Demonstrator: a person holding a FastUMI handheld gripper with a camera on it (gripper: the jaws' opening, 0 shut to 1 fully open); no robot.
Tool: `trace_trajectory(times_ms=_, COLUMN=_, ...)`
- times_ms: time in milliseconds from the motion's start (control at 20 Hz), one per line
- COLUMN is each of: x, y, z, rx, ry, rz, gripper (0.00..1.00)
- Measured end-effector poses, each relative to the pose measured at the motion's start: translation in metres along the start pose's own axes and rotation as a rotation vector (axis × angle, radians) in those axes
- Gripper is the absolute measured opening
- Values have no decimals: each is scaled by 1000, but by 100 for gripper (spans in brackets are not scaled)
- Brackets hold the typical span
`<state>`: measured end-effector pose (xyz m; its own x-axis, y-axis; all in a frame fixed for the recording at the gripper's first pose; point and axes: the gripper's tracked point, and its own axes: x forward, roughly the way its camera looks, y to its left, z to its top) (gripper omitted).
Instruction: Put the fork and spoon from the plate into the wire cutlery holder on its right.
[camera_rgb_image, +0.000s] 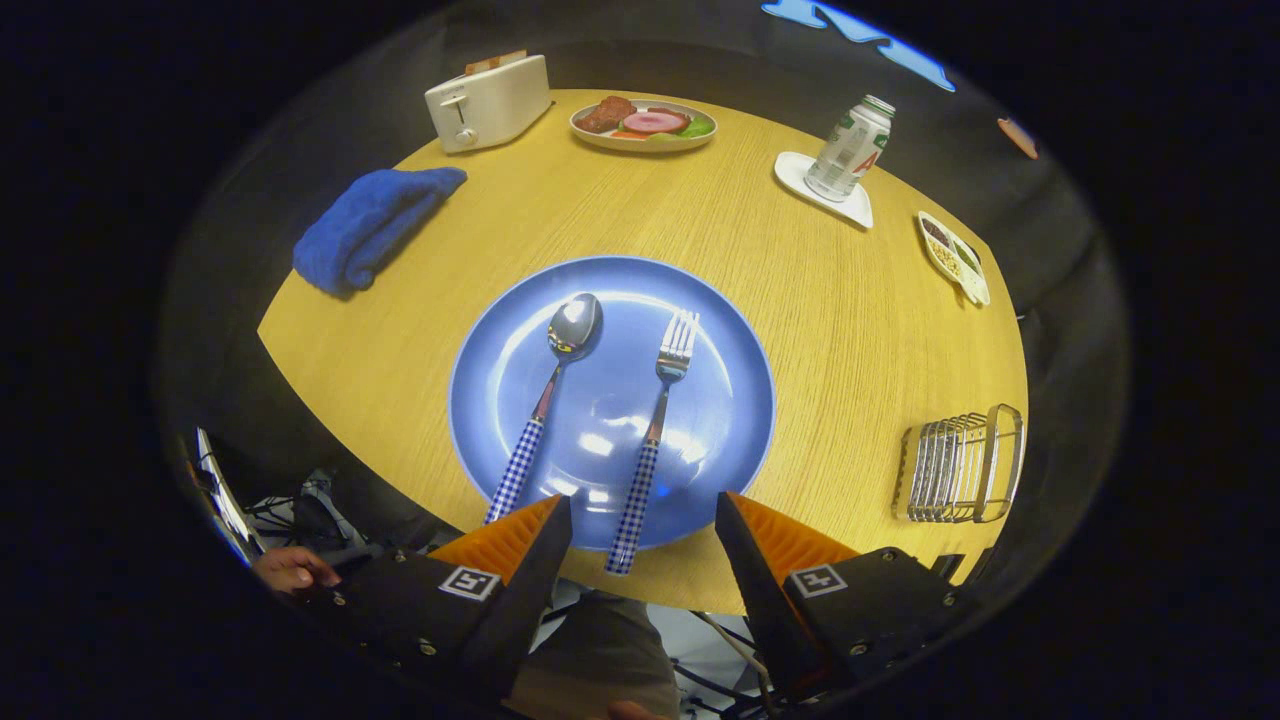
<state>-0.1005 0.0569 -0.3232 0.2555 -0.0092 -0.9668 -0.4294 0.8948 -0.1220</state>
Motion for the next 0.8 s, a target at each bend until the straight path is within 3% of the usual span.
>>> trace_trajectory(times_ms=250, x=11, y=4, z=-4, rx=-9, ry=47, rz=-11, gripper=89)
trace_trajectory(times_ms=350, x=21, y=2, z=-7, rx=12, ry=84, rz=-32, gripper=80)
trace_trajectory(times_ms=400, x=27, y=4, z=-10, rx=30, ry=107, rz=-16, gripper=61)
trace_trajectory(times_ms=450, x=25, y=8, z=-14, rx=43, ry=133, rz=-9, gripper=52)
trace_trajectory(times_ms=500, x=25, y=4, z=-14, rx=42, ry=149, rz=-8, gripper=35)
trace_trajectory(times_ms=600, x=27, y=7, z=-13, rx=33, ry=169, rz=12, gripper=25)
trace_trajectory(times_ms=650, x=23, y=4, z=-3, rx=37, ry=138, rz=-5, gripper=25)
trace_trajectory(times_ms=700, x=26, y=0, z=-14, rx=18, ry=172, rz=7, gripper=6)
trace_trajectory(times_ms=800, x=23, y=2, z=-14, rx=-3, ry=187, rz=46, gripper=6)
